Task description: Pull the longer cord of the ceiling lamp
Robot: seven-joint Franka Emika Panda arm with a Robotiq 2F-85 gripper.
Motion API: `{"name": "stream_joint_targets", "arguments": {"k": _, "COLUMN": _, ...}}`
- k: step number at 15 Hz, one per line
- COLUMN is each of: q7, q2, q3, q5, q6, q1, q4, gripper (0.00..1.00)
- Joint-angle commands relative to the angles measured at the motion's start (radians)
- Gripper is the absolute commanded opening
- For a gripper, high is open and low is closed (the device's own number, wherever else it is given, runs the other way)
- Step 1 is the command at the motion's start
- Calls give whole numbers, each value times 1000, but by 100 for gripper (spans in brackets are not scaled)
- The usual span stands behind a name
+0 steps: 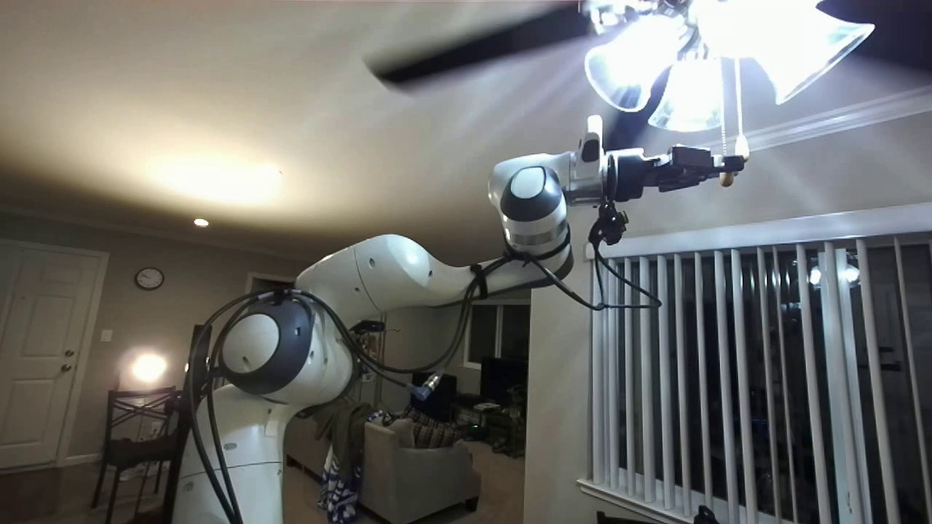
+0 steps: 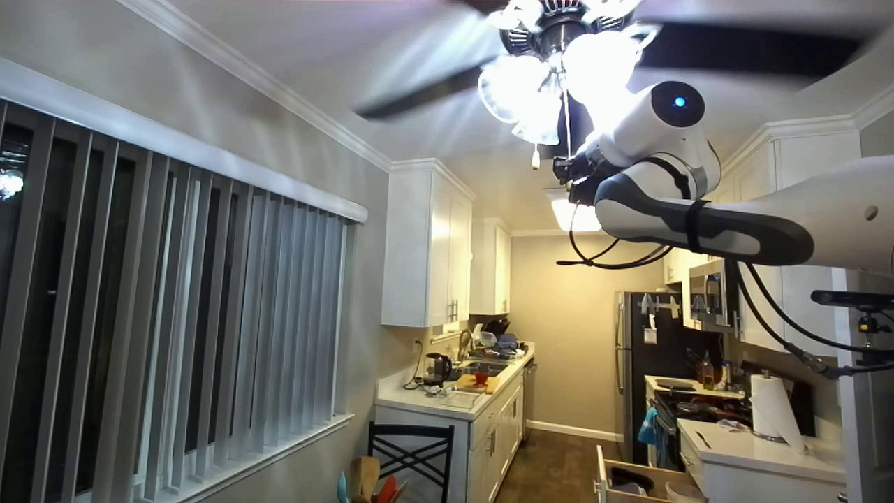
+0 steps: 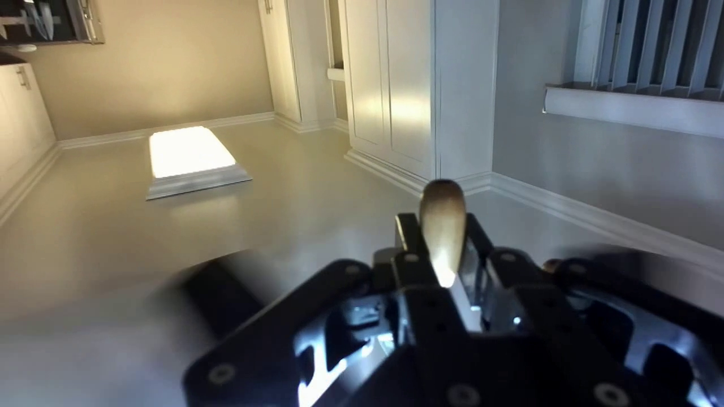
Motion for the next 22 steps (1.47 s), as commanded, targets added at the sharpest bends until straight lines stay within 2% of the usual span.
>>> {"name": "stream_joint_targets", "arguments": {"k": 1, "q7": 62, "q2": 53, "q3": 30, "q5": -72, "q6": -34, "q1": -7, "q4": 65, "gripper": 8}}
{"name": "stream_joint_targets", "arguments": {"k": 6, "q7": 81, "q2": 69, "q3": 28, "q5": -110, "q6": -88, "q1": 28, "q4": 58, "gripper": 9}}
{"name": "stream_joint_targets", "arguments": {"k": 9, "q7": 59, "q2": 66, "q3": 1, "q5": -96, "q6": -163, "q1": 95, "q4": 21, "gripper": 9}}
{"name": "stream_joint_targets", "arguments": {"k": 14, "q7": 85, "q2": 71, "q3": -50, "q5": -118, "q6": -160, "q1": 175, "q4": 45, "gripper": 8}}
{"name": "stream_joint_targets", "arguments": {"k": 15, "q7": 97, "q2": 69, "q3": -59, "q5": -128, "q6": -159, "q1": 185, "q4": 51, "gripper": 44}}
{"name": "stream_joint_targets", "arguments": {"k": 16, "q7": 103, "q2": 71, "q3": -69, "q5": -135, "q6": -157, "q1": 199, "q4": 50, "gripper": 44}}
{"name": "stream_joint_targets", "arguments": {"k": 22, "q7": 132, "q2": 82, "q3": -151, "q5": -171, "q6": -161, "q1": 313, "q4": 42, "gripper": 81}}
